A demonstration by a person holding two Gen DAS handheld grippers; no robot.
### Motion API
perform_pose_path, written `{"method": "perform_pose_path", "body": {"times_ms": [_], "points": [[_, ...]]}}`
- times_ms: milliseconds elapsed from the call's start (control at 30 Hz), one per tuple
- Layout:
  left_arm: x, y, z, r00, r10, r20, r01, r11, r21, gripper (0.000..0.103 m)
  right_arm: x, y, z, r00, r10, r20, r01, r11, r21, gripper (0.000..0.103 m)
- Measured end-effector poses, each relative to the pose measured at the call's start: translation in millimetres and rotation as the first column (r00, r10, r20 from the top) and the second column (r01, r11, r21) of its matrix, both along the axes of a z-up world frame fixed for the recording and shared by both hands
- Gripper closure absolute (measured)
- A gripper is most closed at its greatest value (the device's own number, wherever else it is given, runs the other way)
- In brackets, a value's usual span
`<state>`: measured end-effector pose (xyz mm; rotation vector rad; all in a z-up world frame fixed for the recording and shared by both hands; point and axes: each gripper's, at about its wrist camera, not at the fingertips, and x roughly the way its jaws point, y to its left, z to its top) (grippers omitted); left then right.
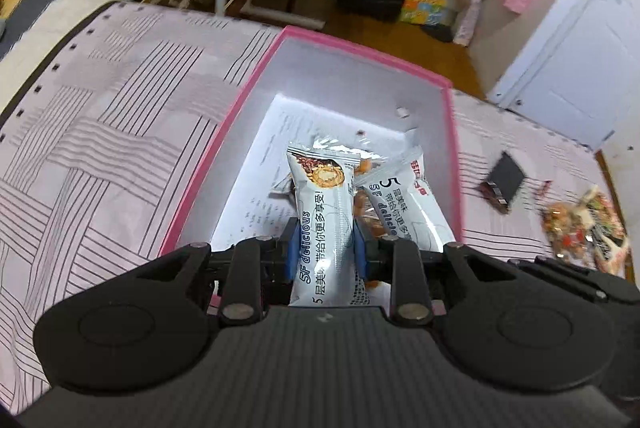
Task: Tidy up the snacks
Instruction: 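Open both tools to drop the white snacks into the pink box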
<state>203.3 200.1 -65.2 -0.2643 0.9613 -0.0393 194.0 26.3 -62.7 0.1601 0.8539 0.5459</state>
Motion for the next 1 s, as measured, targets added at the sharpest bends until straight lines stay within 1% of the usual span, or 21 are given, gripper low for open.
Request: {"method": "perform_pose_path", "body": {"times_ms": [100,167,233,267,333,400,467,533,633,700,733,833,933,1000], "points": [[5.5,-3.0,-14.5,0.999,0.011,-0.031,-0.010,1.000,0.026,0.076,5.3,7.4,-11.0,1.000,0.010,0.004,-0.010,1.000,-0.029,0.074],[8.2,-6.1,-19.5,0.999,0.011,-0.046,-0.009,0.999,0.049,0.072,6.7,8.9,-16.0,1.000,0.027,-0.007,-0.027,0.999,-0.019,0.071],[7.3,-7.8,-20.2,0.999,0.006,-0.042,-0.004,0.998,0.063,0.072,5.2,7.5,-17.1,0.997,0.072,-0.020,-0.072,0.997,0.002,0.064],[5.8,-7.8,-18.7,0.999,0.004,-0.038,-0.002,0.998,0.063,0.072,1.6,4.0,-14.3,0.996,0.085,-0.013,-0.085,0.996,0.009,0.061],[0.0,-8.2,-12.4,1.000,0.004,-0.021,-0.002,0.998,0.060,0.064,-8.5,-6.2,-3.1,0.994,0.102,0.029,-0.102,0.995,0.003,0.055],[-6.3,-8.8,-3.9,1.000,0.004,-0.010,-0.003,0.999,0.054,0.064,-15.0,-16.4,11.6,0.991,0.119,0.066,-0.119,0.993,-0.008,0.054],[-11.7,-9.8,4.6,1.000,-0.005,-0.005,0.005,0.999,0.040,0.064,-25.4,-34.1,30.1,0.986,0.128,0.105,-0.125,0.991,-0.039,0.051],[-20.3,-16.0,16.8,1.000,-0.021,0.003,0.021,0.999,0.036,0.064,-35.5,-57.0,50.3,0.982,0.109,0.153,-0.100,0.993,-0.064,0.048],[-33.6,-30.9,37.5,0.997,-0.065,0.027,0.064,0.997,0.048,0.062,-46.9,-95.0,74.4,0.977,0.052,0.205,-0.039,0.997,-0.068,0.043],[-41.9,-44.6,51.3,0.994,-0.104,0.047,0.101,0.993,0.053,0.062,-55.2,-121.0,88.7,0.970,0.010,0.243,0.007,0.997,-0.071,0.042],[-45.7,-52.1,57.5,0.991,-0.125,0.057,0.122,0.991,0.055,0.062,-60.7,-133.4,94.8,0.964,-0.012,0.266,0.033,0.997,-0.076,0.041],[-55.0,-78.9,74.7,0.980,-0.184,0.081,0.180,0.982,0.051,0.062,-79.0,-168.9,110.6,0.936,-0.071,0.344,0.110,0.989,-0.094,0.025],[-60.7,-106.3,85.7,0.966,-0.240,0.095,0.239,0.971,0.019,0.058,-91.2,-200.7,119.5,0.910,-0.107,0.399,0.168,0.978,-0.121,0.023],[-63.0,-126.3,89.6,0.956,-0.275,0.099,0.275,0.961,0.007,0.056,-97.9,-221.1,121.9,0.900,-0.122,0.419,0.190,0.974,-0.124,0.020]]}}
